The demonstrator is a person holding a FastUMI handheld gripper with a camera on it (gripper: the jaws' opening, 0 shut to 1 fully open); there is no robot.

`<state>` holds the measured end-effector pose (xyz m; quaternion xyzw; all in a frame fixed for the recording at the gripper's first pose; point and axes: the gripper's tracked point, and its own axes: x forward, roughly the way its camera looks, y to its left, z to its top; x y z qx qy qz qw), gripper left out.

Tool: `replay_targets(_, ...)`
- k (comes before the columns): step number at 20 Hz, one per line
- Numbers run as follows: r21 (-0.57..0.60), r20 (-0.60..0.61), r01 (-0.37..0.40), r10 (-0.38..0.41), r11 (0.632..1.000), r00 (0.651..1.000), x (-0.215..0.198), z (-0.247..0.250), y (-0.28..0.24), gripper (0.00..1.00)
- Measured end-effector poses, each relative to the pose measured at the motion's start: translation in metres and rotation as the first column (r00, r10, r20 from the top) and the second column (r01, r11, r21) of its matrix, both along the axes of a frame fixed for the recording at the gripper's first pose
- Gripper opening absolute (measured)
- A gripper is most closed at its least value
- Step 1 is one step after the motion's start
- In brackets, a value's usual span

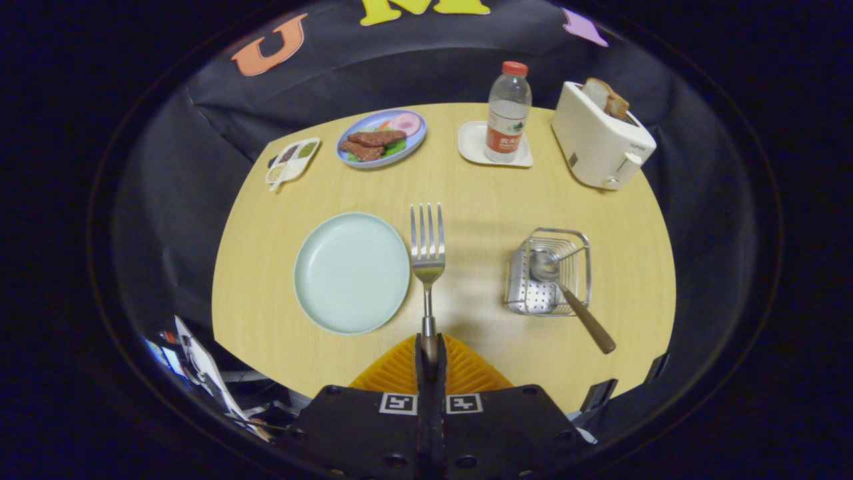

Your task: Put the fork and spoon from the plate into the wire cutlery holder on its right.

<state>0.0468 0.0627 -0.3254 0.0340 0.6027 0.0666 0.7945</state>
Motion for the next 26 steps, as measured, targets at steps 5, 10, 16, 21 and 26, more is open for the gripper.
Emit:
replay_targets(5, 0.008, -0.025, 0.098, -0.097, 0.995, 0.995, 0.000, -0.003, -0.056, 0.01)
replay_targets(10, 0.035, -0.072, 0.120, -0.117, 0.992, 0.990, -0.004, -0.001, -0.077, 0.01)
replay_targets(16, 0.014, -0.124, 0.072, -0.069, 0.997, 0.990, 0.011, 0.000, -0.094, 0.01)
replay_targets(21, -0.001, -0.243, 0.081, -0.078, 0.997, 0.967, 0.006, -0.005, -0.102, 0.01)
replay_targets(26, 0.013, -0.341, 0.104, -0.093, 0.994, 0.935, -0.001, -0.010, -0.099, 0.04)
